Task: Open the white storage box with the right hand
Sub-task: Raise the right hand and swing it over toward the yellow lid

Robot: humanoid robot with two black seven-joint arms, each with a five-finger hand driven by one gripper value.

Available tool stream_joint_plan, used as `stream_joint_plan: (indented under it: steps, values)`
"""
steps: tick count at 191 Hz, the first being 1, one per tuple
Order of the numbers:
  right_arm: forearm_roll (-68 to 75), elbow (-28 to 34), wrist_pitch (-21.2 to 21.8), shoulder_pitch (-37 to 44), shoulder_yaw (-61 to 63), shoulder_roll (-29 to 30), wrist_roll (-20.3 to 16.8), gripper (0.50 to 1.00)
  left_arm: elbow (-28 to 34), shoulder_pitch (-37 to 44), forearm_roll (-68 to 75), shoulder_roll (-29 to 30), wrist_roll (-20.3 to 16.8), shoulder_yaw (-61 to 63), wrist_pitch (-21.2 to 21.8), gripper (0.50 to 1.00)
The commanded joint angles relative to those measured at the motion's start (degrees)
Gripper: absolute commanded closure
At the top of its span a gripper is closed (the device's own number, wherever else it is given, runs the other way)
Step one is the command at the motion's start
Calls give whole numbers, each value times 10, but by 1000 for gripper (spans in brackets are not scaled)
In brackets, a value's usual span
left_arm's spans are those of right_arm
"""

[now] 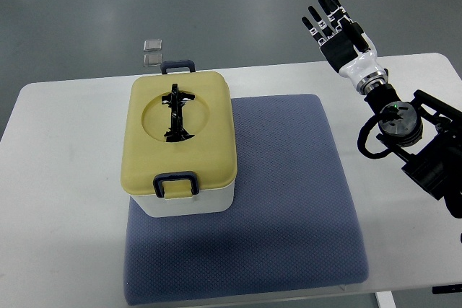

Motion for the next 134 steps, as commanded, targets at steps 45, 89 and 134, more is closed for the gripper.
stream_joint_plan:
  steps: [45, 89, 134]
  values:
    - [-11, 0, 0, 5, -6, -3, -1, 566, 1, 0, -4, 0, 24, -8, 1, 500]
    - [-130, 0, -4, 43, -11, -9, -3, 566, -1, 0, -4, 0, 29, -7, 0, 500]
    - [-339, -1, -3, 167, -148, -29, -3, 566, -1, 0, -4, 0, 34, -7, 0, 500]
